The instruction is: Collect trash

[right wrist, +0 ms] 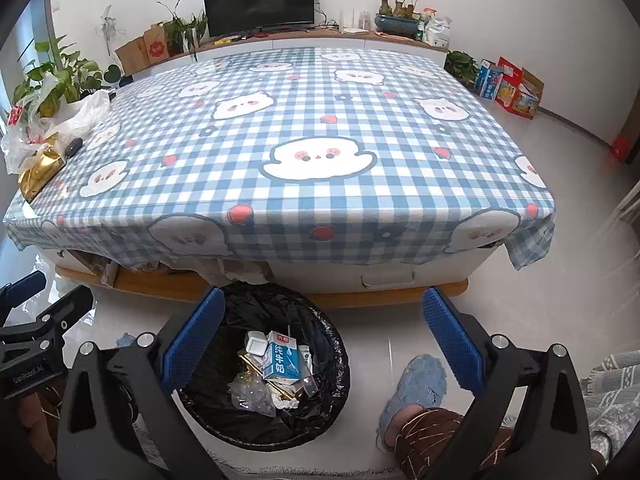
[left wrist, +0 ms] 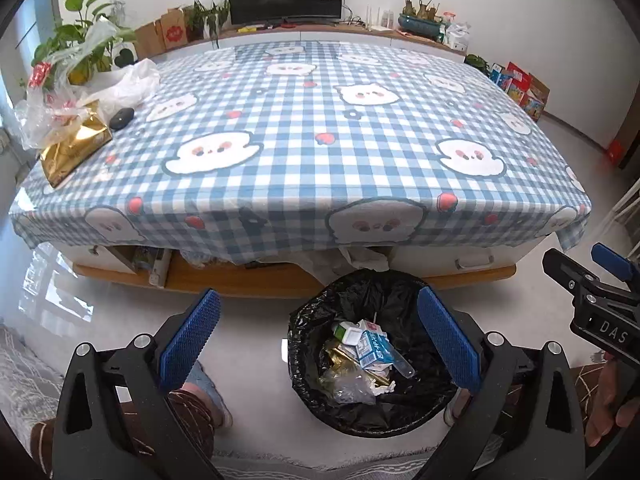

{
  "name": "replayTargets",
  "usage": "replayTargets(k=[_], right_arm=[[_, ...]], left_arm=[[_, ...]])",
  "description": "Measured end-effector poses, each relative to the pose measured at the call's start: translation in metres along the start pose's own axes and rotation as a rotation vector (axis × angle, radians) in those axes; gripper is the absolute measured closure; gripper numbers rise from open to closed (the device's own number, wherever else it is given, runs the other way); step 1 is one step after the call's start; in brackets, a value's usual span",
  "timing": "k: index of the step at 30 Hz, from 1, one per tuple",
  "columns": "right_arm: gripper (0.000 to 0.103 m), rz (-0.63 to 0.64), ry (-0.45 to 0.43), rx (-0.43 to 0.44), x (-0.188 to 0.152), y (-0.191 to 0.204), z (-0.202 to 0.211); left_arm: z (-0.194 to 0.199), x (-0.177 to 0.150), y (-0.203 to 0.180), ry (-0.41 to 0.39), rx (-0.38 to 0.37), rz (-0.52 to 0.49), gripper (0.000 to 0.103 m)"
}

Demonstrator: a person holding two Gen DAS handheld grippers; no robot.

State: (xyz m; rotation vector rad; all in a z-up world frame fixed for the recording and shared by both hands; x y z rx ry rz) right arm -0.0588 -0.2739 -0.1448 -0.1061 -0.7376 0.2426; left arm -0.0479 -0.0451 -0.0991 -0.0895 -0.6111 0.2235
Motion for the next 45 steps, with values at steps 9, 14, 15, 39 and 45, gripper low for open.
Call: replayTargets(k=[9,14,15,39,45], right_arm=[[0.008,0.023,-0.037,0.005,0.010,0.016,0.029],[0.008,0.021,-0.033,0.011,0.009,0.018,0.029],[0.008,0.019,-0.030,0.013,0.009,0.018,0.029],[0.008,0.012,-0.021,0.026,0.011,0.023,0.019],[0.008,0.026,-0.019,0.030,0.011,0.027,0.019]], left_arm=[[0.015,0.000,-0.007,0.004,-0.043,-0.012,0.006],[0.014,-0.001,-0.006,0.006,-0.041,-0.011,0.006],[0.014,-0.001,-0.006,0.005,-0.039,-0.012,0.006],[0.010,-0.001,0.001,0.011,-0.039,0.002,0.006],[0.011,-0.001,0.001,0.012,-0.036,0.010,0.006]])
Point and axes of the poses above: each gripper's, at about its wrist camera, not at the fingertips, and z roughly against the way its jaws point, y to its left, x to its top, the point moved 8 cm from there along -z, roughly the way its jaws point, and after that the axes turned 15 degrees about z, right-handed, at the moved point
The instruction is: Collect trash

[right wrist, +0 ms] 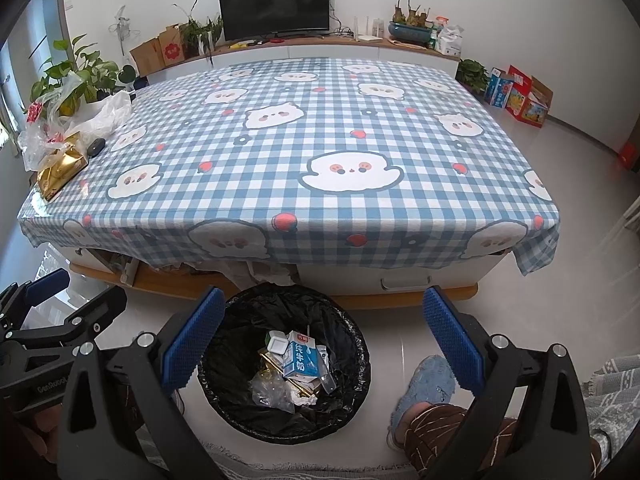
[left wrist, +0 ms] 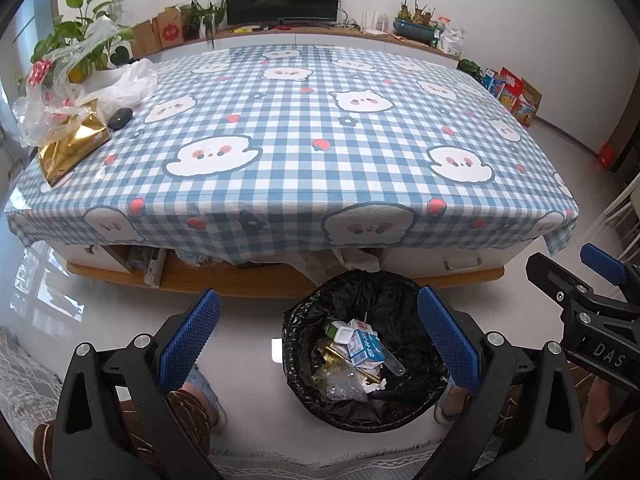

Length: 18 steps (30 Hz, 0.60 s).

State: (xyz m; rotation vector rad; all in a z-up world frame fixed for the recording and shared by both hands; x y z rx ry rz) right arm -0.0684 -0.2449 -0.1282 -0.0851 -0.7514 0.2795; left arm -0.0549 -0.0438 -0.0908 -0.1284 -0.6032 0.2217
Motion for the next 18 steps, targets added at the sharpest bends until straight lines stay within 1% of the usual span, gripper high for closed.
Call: replayTargets(k=[18], right_arm=[[0.008,-0.001,0.024,0.048,-0.0047,0.0039,-0.0059]], left_arm=[[0.0019,0.0011,0.0007,-0.004,0.015,0.001,0.006]])
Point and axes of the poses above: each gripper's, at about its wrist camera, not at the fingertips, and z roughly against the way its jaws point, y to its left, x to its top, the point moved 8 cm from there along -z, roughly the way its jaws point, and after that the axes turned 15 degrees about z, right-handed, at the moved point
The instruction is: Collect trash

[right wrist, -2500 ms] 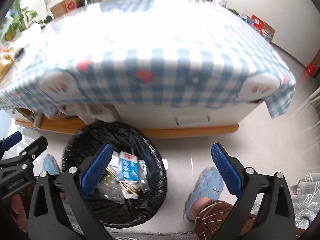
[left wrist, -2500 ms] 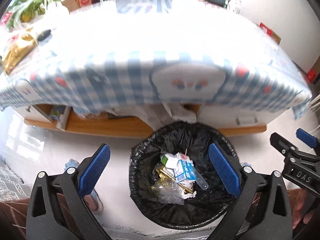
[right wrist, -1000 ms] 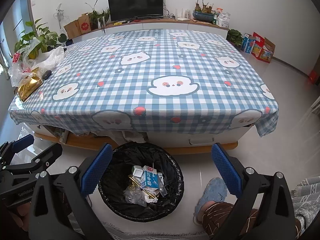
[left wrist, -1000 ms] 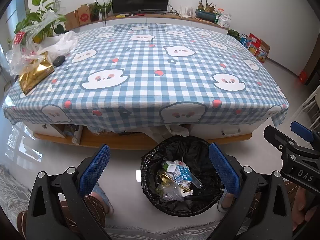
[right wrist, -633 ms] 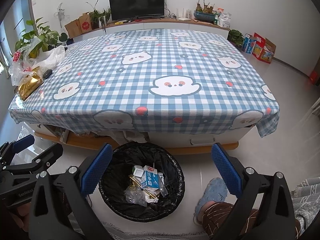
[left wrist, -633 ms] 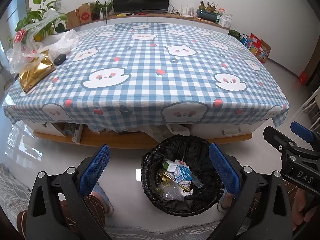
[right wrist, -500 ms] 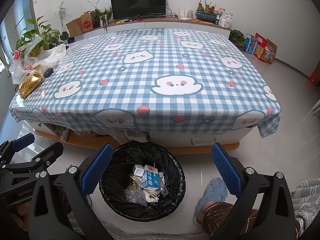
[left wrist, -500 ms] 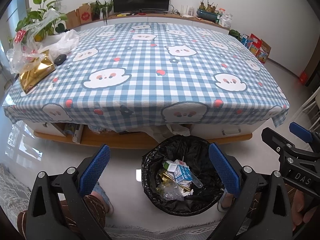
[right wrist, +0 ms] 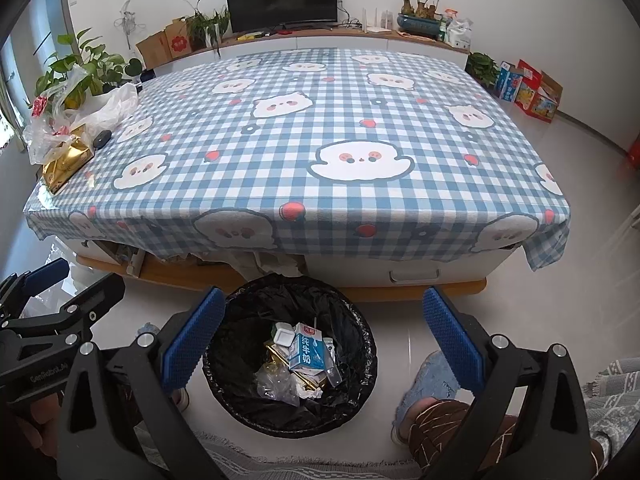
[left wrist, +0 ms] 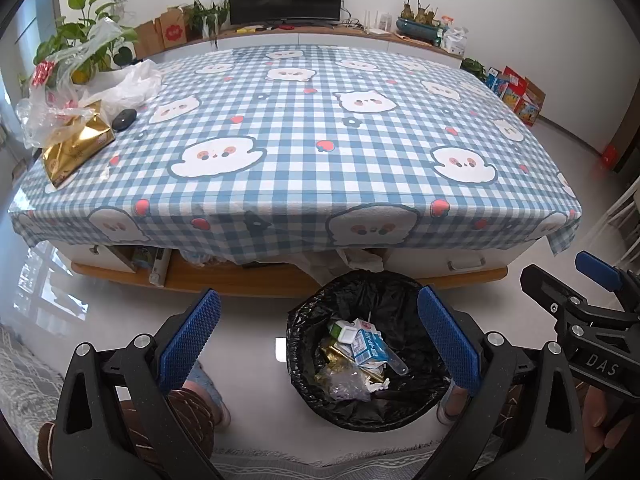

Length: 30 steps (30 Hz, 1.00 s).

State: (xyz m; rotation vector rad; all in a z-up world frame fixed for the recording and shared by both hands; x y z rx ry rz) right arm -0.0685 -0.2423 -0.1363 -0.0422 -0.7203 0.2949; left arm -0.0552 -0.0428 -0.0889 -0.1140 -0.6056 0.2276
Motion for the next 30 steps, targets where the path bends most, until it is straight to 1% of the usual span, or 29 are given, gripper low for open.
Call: replayTargets(k=[12,16,30], right_arm=[[0.008,0.003,0.005,-0.018,-0.0024,-0.0049,-0.0018],[0.008,0.005,0.004,-0.018,-0.0026,-0.0050,-0.0021],[0.008,0.004,0.005,-0.018,-0.0027,-0.0052,-0.0023]], left_arm=[[-0.0012,0.0007,-0.0009,0.003,0.006,-0.003,0.006],[-0.0025,0.0020,0.0012,0.002,0.026,0.009,0.006],[-0.0026,0.0024,-0.0019,-0.003,0.028,-0.007,0.006]])
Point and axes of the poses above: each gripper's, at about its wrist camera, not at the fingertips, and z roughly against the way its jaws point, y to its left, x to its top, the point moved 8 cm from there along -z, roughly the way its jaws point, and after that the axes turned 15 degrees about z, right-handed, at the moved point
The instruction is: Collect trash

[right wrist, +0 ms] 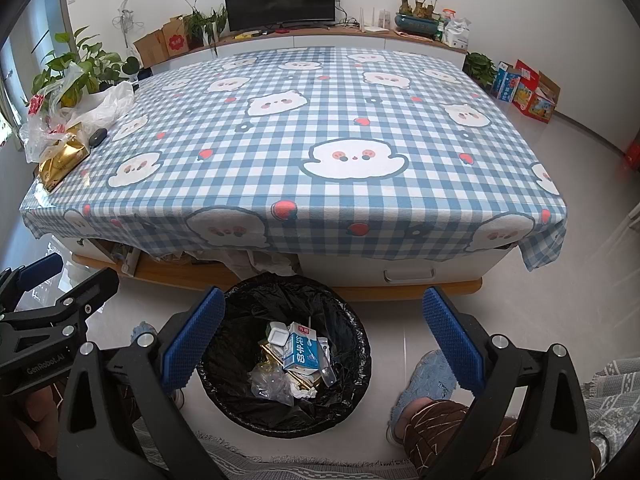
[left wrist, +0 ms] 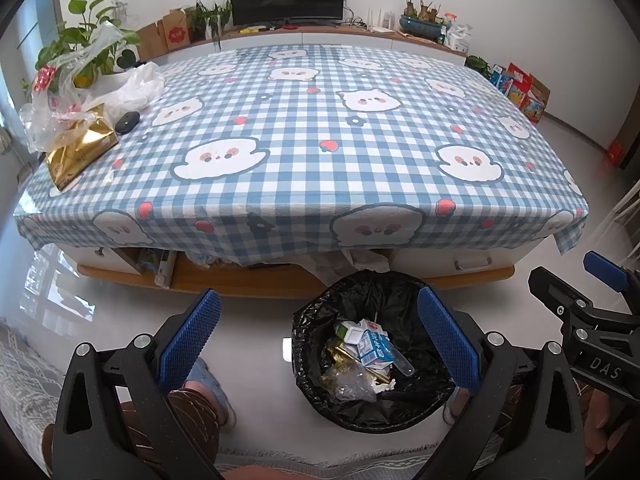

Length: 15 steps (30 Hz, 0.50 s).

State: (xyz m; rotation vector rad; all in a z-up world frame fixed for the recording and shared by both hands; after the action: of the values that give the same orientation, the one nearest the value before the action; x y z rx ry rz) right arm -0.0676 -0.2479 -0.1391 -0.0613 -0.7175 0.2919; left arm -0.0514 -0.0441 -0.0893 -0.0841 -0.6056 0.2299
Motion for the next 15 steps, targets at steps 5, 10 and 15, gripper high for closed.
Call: replayTargets(k=[5,10,15], right_arm=[[0.008,0.001,-0.001,0.000,0.0004,0.0003,0.0002],[0.008,-0.001,-0.001,0.000,0.0003,0.0002,0.0002],[0.008,-0.001,0.000,0.000,-0.0001,-0.0001,0.0001]], left_arm=[[-0.0002,0.0000,-0.0001,-0.002,0.000,-0.001,0.006],[0.0000,-0.0002,-0.0004,0.000,-0.002,0.000,0.006],[-0.0001,0.0003,0.0002,0.004,-0.004,0.005,0.006]])
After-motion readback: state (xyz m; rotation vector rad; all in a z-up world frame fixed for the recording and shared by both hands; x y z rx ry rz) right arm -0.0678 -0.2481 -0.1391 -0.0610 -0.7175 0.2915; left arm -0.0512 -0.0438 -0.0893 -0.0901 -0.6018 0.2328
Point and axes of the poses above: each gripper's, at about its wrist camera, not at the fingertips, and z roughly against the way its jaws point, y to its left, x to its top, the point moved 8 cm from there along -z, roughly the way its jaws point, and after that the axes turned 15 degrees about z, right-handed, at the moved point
